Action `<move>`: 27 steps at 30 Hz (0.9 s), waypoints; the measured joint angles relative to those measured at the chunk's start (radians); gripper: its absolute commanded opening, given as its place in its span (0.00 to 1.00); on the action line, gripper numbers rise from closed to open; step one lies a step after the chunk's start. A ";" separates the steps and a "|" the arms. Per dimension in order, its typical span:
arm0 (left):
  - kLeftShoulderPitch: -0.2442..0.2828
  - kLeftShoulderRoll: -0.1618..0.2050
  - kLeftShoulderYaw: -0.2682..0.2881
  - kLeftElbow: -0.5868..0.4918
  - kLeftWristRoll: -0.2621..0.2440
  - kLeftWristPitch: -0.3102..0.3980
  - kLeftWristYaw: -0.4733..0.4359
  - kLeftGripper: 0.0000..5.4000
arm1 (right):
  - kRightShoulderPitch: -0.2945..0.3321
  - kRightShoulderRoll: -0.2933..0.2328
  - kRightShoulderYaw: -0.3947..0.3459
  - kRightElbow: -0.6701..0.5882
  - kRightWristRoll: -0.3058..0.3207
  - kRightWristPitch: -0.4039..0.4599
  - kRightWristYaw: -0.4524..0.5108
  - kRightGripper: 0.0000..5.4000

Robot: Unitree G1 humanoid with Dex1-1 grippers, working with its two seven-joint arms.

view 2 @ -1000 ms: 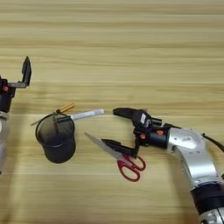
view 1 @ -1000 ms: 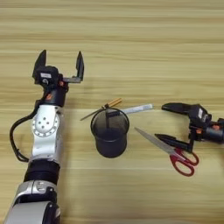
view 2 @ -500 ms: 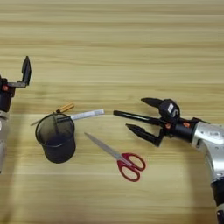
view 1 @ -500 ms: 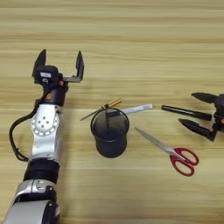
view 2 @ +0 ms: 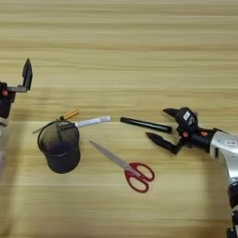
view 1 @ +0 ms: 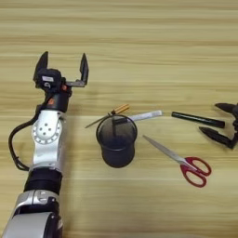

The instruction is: Move the objects on the table

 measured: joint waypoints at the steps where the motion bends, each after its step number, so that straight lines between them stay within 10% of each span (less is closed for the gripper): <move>1: 0.000 0.000 0.000 0.000 0.000 0.000 0.000 1.00 | -0.004 0.000 0.001 0.010 -0.005 -0.003 -0.007 0.99; 13: 0.000 0.000 0.000 0.002 0.000 -0.010 0.001 1.00 | -0.050 0.013 0.025 0.111 -0.056 -0.044 -0.051 0.99; 27: 0.000 0.001 0.000 0.008 0.000 -0.011 0.000 1.00 | -0.064 0.028 0.043 0.137 -0.058 -0.067 -0.046 0.74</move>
